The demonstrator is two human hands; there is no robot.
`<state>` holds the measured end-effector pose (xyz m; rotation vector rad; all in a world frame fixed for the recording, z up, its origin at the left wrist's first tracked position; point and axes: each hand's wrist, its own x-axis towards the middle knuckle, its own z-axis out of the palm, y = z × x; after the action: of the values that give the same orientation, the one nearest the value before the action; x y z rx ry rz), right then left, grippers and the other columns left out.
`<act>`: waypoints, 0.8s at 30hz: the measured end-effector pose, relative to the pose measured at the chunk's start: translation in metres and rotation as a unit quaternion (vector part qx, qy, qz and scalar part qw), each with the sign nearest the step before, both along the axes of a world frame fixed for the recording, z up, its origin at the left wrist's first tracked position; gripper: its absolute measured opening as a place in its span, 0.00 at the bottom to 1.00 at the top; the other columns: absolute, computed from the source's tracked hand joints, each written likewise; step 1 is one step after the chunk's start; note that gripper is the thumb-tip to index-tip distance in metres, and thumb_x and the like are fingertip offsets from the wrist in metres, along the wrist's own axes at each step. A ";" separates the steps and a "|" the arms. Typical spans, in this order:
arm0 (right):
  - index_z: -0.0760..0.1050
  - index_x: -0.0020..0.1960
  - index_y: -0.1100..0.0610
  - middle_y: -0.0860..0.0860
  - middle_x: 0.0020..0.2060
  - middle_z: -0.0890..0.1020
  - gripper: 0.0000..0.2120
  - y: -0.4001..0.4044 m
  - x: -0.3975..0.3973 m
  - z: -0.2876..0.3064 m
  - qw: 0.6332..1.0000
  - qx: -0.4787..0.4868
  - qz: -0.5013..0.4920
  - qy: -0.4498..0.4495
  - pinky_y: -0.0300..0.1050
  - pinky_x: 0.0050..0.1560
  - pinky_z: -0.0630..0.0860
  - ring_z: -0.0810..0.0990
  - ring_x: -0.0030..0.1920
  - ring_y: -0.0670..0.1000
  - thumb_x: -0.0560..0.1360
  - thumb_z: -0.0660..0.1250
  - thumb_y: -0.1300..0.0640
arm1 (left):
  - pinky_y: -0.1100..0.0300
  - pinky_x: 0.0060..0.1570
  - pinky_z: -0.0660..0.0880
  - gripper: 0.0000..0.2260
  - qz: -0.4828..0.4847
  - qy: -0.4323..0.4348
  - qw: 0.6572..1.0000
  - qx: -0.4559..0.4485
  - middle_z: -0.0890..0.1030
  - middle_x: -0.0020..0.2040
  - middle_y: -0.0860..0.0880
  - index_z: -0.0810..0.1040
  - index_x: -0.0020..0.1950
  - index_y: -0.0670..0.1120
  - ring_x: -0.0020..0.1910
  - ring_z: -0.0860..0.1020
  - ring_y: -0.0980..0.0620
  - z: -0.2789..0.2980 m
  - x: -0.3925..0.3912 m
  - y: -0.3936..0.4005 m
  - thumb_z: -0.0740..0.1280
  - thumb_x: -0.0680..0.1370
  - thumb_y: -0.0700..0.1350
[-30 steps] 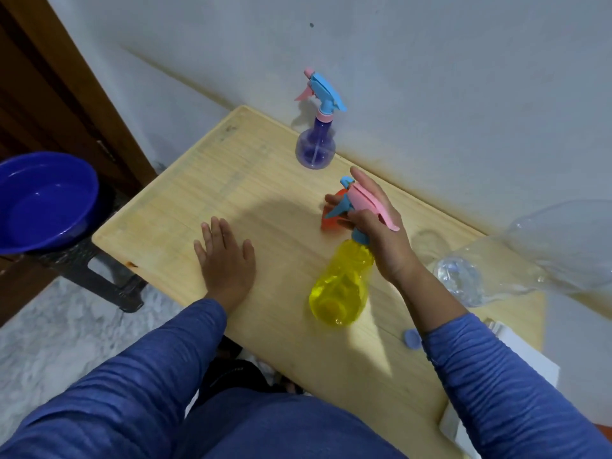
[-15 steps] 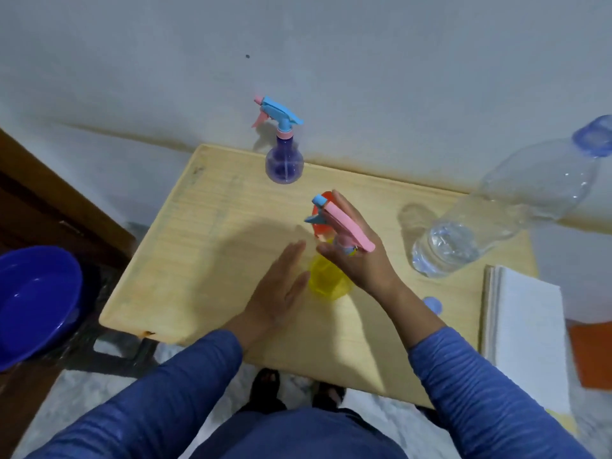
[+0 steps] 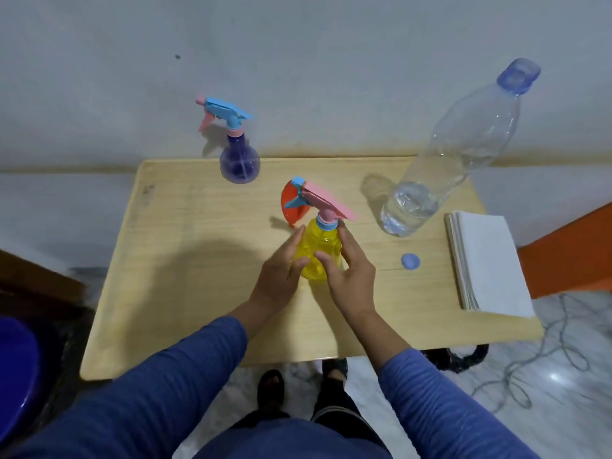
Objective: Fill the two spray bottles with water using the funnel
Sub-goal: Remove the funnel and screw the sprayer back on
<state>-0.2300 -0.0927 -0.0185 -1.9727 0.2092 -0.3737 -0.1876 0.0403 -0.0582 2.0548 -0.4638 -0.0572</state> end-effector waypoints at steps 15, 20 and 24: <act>0.70 0.68 0.54 0.50 0.61 0.77 0.27 -0.032 0.125 0.092 0.996 0.018 0.013 -0.083 0.48 0.61 0.75 0.75 0.61 0.47 0.70 0.72 0.61 | 0.49 0.60 0.75 0.28 0.079 0.058 0.982 -0.163 0.71 0.70 0.53 0.62 0.72 0.59 0.64 0.74 0.52 0.099 0.107 -0.036 0.67 0.75 0.43; 0.71 0.68 0.51 0.41 0.59 0.77 0.27 -0.035 0.175 0.088 0.998 0.040 0.032 -0.039 0.43 0.63 0.74 0.74 0.57 0.36 0.71 0.71 0.62 | 0.49 0.65 0.70 0.29 0.125 0.081 0.969 -0.196 0.73 0.69 0.49 0.65 0.72 0.50 0.66 0.73 0.55 0.091 0.151 -0.047 0.68 0.72 0.42; 0.70 0.68 0.49 0.46 0.61 0.79 0.28 -0.039 0.201 0.067 0.998 0.029 0.062 0.000 0.45 0.65 0.73 0.76 0.61 0.43 0.70 0.71 0.62 | 0.48 0.65 0.71 0.30 0.178 0.112 0.958 -0.196 0.74 0.67 0.44 0.66 0.72 0.44 0.64 0.73 0.53 0.071 0.170 -0.051 0.70 0.72 0.35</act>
<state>-0.0287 -0.1320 0.0489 -1.9180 0.0962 -0.2849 -0.0174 -0.0109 0.0126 1.6845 0.0414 0.0176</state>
